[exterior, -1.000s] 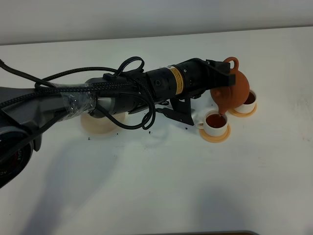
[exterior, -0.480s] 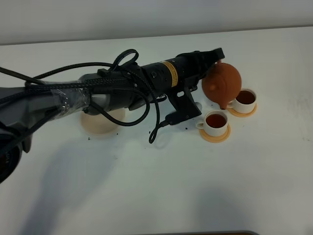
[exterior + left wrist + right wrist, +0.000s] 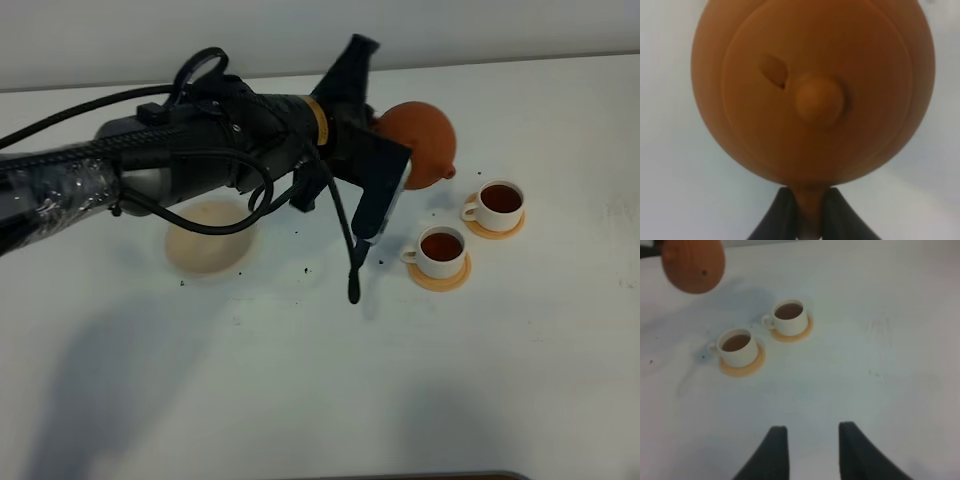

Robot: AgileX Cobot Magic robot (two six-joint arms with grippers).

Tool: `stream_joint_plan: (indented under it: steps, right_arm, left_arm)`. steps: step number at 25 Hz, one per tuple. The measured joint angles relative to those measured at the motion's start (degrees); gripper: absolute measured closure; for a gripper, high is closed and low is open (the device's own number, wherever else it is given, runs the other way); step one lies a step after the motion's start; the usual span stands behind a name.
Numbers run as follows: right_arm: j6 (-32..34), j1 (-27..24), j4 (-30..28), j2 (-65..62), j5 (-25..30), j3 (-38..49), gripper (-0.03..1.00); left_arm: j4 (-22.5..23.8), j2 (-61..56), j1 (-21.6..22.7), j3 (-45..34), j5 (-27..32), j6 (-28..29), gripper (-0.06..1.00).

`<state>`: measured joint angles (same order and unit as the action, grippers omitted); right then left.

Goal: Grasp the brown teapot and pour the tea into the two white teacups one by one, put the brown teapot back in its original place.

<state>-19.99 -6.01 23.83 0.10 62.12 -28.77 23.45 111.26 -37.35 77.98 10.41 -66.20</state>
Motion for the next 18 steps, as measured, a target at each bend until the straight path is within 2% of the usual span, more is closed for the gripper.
stream_joint_plan:
  steps: [7,10,14,18]
  right_arm:
    - [0.00,0.00,0.00,0.00,0.00,0.00,0.73]
    - [0.00,0.00,0.00,0.00,0.00,0.00,0.73]
    - [0.00,0.00,0.00,0.00,0.00,0.00,0.73]
    - [0.00,0.00,0.00,0.00,0.00,0.00,0.73]
  left_arm:
    - [-5.51,-0.18,0.00,0.00,17.57,18.94,0.83]
    - [-8.56,-0.29,0.00,0.00,22.40,21.45,0.83]
    - [-15.13,-0.29,0.00,0.00,28.11,22.13,0.83]
    - [-19.75,-0.29,0.00,0.00,31.11,23.65,0.83]
